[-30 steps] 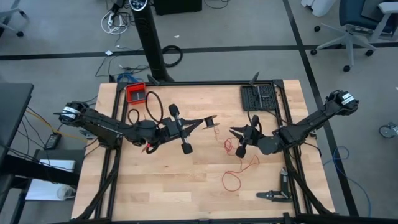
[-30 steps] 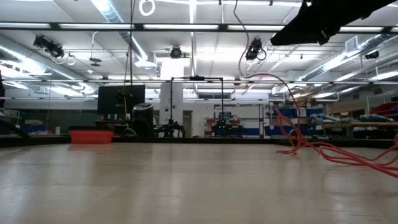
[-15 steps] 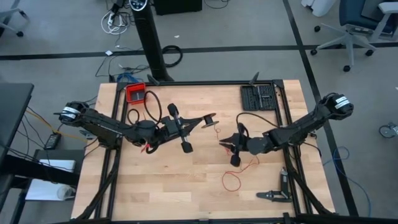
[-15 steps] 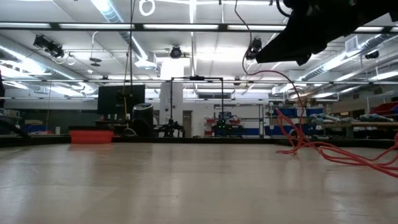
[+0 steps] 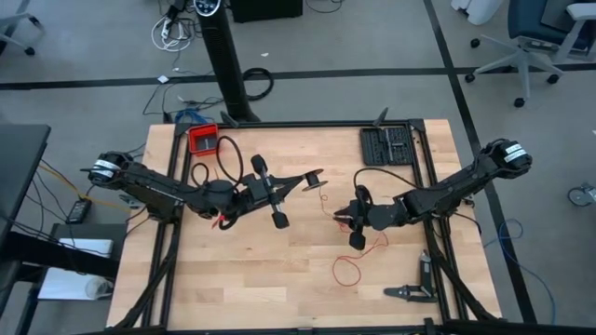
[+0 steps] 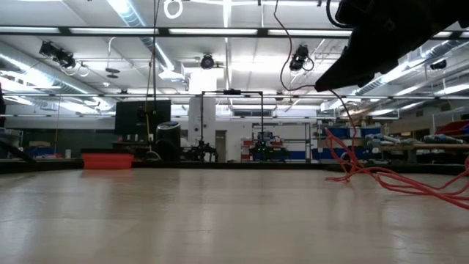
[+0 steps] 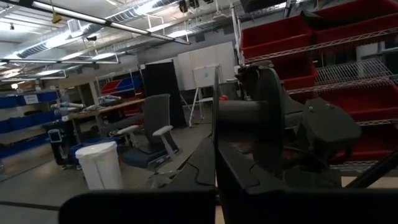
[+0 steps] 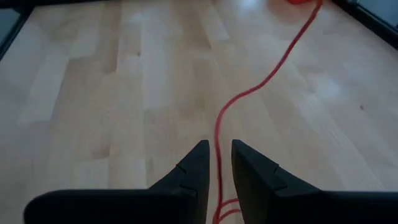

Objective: Coil cords
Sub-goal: Coil the red wire onto the spool

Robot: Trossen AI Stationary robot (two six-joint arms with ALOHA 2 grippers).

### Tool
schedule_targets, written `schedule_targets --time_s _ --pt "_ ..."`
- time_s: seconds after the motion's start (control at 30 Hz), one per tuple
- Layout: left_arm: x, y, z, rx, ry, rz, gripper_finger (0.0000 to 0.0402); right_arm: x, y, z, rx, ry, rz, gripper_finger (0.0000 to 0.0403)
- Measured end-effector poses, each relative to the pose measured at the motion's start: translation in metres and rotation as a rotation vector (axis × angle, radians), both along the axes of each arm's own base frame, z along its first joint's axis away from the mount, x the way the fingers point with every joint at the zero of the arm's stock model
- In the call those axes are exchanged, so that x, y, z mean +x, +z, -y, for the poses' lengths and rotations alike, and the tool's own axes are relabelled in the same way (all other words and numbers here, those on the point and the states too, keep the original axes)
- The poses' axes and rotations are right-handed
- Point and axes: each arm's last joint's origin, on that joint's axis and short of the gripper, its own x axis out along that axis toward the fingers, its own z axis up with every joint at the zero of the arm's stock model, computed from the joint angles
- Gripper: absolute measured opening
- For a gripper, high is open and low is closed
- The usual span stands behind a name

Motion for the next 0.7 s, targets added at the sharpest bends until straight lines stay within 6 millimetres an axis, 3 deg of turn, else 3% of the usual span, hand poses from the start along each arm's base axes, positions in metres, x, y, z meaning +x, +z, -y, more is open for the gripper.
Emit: schedule_targets --time_s 0.43,0.7 --pt "0.0001 -0.0002 0.0000 0.001 0.000 -0.003 0.0003 -0.0007 -0.0010 0.0004 -0.019 0.006 -0.015 0.0048" --pt "0.0000 0.0001 0.0001 0.001 -0.001 0.001 0.0003 -0.0038 -0.0054 0.0021 -0.047 -0.013 -0.066 0.0006"
